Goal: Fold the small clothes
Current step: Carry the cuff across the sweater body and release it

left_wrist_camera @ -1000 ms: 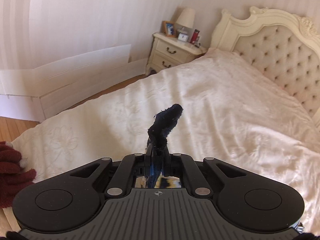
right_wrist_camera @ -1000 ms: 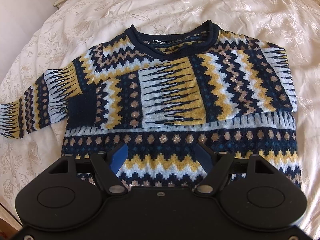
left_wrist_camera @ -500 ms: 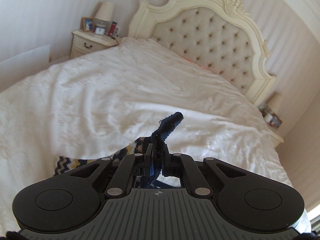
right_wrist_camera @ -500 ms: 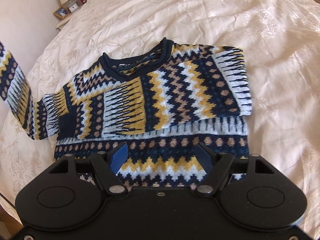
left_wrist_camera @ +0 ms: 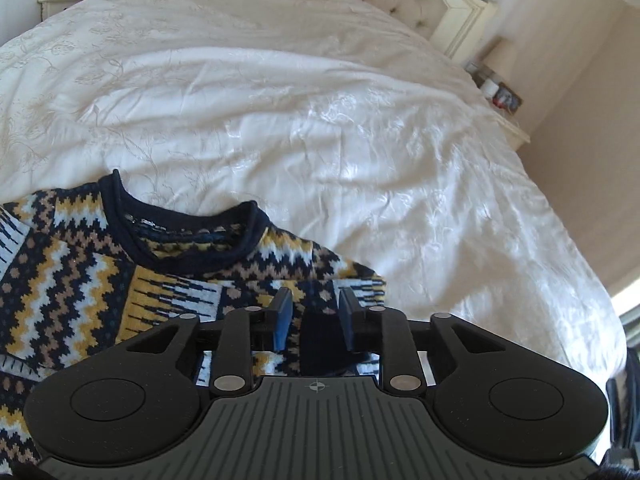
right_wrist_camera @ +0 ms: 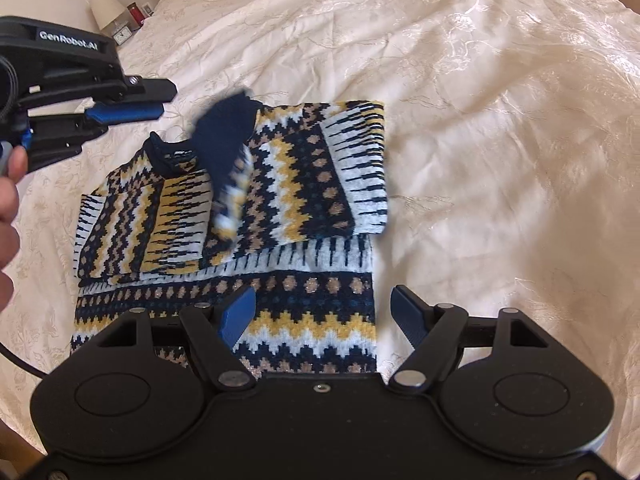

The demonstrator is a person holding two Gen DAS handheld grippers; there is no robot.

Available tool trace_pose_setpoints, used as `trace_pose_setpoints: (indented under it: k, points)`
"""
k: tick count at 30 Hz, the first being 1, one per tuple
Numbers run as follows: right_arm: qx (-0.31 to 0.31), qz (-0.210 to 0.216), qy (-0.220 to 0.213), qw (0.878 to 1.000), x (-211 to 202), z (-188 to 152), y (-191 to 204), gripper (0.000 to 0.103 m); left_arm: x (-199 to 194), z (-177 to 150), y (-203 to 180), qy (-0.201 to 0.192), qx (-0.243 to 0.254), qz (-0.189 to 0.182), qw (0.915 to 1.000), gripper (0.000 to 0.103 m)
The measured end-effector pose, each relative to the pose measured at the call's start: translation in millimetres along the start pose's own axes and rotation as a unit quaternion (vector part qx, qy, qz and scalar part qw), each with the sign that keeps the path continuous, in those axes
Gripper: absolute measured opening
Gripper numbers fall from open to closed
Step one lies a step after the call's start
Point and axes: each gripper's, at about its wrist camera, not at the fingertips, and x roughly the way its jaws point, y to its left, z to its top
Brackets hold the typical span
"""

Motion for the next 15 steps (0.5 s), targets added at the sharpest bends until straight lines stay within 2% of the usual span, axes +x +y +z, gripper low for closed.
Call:
trace_pose_setpoints:
  k: [3,4,7,10,15]
  points:
    - [0.005,-0.004,-0.004,1.000,2.9,1.2,-0.9,0.077,-9.0,-10.2,-5.5,0.003,0.034,-0.012,0.9993,0.031]
    - [0.006,-0.006,-0.005,1.000,4.9,2.0,-0.5,0.077,-15.2,-14.3,-5.9,0.003,0.048,-0.014,0.9988,0.035]
    - [0.011,-0.017,-0.013,1.000,10.8,5.9,1.6,0.077,-31.5,-23.4,0.2,-0.005,0.080,-0.004,0.9968,0.039]
    - [0.018,-0.022,-0.025,0.999,17.9,15.5,4.8,0.077,-24.8,-25.4,25.6,0.002,0.081,0.032,0.9962,0.040]
    - [0.021,-0.020,-0.046,0.999,31.3,39.0,9.0,0.075,-19.0,-18.8,102.2,0.024,0.032,0.110,0.9932,0.040]
